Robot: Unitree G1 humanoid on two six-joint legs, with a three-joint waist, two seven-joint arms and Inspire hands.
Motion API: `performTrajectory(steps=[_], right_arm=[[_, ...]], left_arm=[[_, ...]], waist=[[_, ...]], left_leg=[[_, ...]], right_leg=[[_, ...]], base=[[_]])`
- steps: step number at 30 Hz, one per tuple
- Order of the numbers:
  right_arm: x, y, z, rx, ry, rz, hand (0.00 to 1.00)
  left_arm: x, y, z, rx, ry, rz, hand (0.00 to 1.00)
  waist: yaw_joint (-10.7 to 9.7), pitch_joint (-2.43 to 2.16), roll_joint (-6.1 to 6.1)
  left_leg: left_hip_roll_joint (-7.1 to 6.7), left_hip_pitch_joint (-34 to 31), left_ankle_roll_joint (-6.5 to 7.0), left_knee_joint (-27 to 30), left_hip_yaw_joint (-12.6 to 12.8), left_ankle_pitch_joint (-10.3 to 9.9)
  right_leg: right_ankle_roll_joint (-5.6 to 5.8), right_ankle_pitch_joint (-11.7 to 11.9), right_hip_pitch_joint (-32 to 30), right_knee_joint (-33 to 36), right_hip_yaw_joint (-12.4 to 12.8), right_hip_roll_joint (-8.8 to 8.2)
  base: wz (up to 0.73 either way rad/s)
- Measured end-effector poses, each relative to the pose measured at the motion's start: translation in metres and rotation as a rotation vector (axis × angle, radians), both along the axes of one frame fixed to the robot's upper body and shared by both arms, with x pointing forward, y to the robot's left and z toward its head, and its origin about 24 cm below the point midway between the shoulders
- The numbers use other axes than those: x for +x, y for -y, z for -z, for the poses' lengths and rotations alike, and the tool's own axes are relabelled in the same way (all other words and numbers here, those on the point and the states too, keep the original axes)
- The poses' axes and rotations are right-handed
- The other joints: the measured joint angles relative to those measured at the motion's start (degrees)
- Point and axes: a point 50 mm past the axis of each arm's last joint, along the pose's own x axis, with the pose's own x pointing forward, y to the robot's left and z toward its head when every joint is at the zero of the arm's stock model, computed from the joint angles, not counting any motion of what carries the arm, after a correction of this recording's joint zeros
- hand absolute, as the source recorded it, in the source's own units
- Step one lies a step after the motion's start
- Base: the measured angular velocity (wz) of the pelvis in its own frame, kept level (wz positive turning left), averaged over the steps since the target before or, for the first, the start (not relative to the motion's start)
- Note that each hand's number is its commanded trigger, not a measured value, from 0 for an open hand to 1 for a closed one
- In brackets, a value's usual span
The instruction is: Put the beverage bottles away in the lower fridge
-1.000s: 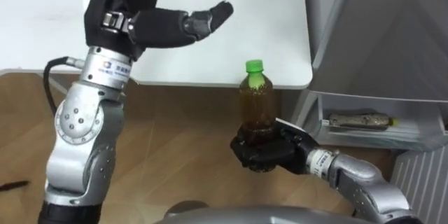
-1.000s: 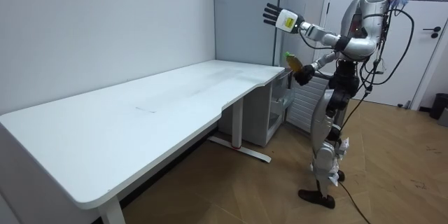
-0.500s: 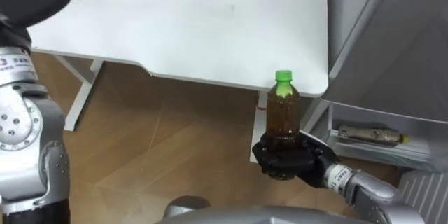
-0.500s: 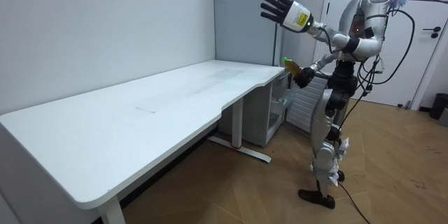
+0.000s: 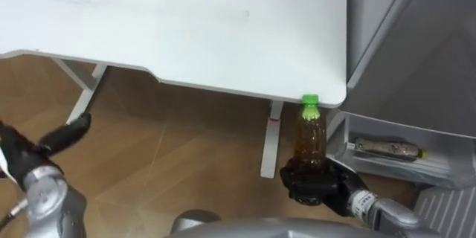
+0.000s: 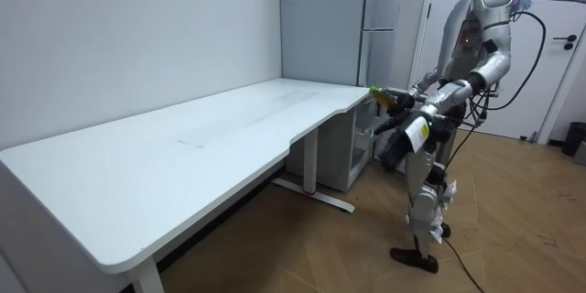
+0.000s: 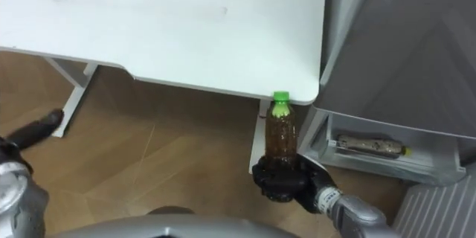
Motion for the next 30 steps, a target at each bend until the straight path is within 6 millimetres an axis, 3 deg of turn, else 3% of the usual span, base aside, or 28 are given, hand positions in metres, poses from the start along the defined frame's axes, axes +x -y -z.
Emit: performTrajectory(steps=[5, 8, 13, 16, 20, 24, 30], right_arm=[[-0.005, 0.001, 0.005, 0.018, -0.024, 0.032, 1.0], [-0.021, 0.009, 0.017, 0.008, -0.124, 0.103, 1.0], [-0.047, 0.027, 0.031, -0.051, -0.254, 0.27, 1.0], [-0.051, 0.031, 0.033, -0.053, -0.275, 0.362, 1.0], [-0.05, 0.03, 0.035, -0.003, -0.282, 0.482, 1.0], [-0.037, 0.03, 0.033, 0.054, -0.256, 0.591, 1.0], [-0.017, 0.029, 0.03, 0.185, -0.205, 0.784, 1.0]], left_arm=[[-0.045, 0.012, 0.035, -0.129, -0.209, -0.021, 0.0], [-0.077, 0.02, 0.053, -0.205, -0.348, -0.005, 0.0], [-0.101, 0.034, 0.066, -0.24, -0.507, 0.111, 0.0], [-0.106, 0.045, 0.071, -0.251, -0.571, 0.219, 0.0], [-0.101, 0.055, 0.074, -0.255, -0.585, 0.323, 0.0], [-0.088, 0.061, 0.075, -0.255, -0.567, 0.388, 0.0], [-0.088, 0.065, 0.076, -0.264, -0.578, 0.461, 0.0]], waist=[[-1.3, -0.18, 0.18], [-2.9, -0.28, 0.58], [-4.0, 0.01, 0.51], [-5.8, -0.15, 0.3], [-6.2, -0.09, 0.14], [-6.8, 0.15, -0.22], [-7.6, 0.3, -0.37]], left_leg=[[0.04, 0.0, 0.0, 0.0, 0.0, 0.0], [0.01, -0.1, 0.01, 0.0, 0.0, 0.0], [0.01, -0.2, 0.01, -0.1, 0.2, 0.0], [-0.05, -0.9, 0.0, 0.0, -0.1, 0.0], [-0.06, -1.1, 0.0, -0.1, 0.0, 0.0], [-0.06, -1.4, 0.0, -0.1, 0.1, 0.0], [-0.06, -2.6, -0.01, 0.0, 0.3, 0.0]], right_leg=[[0.0, 0.0, 0.0, 0.0, 0.0, 0.02], [0.01, 0.0, 0.1, 0.1, 0.1, 0.0], [0.03, 0.0, -0.1, -0.2, 0.1, 0.0], [0.03, 0.0, -0.4, -0.5, -0.4, 0.0], [0.02, 0.0, -0.7, -0.5, -0.2, 0.0], [0.03, 0.0, -0.9, -0.7, -0.1, 0.0], [0.1, -0.1, -2.2, -0.6, 0.3, 0.06]], base=[[0.0], [0.0], [0.0], [0.07], [-0.01], [0.0], [-0.01]])
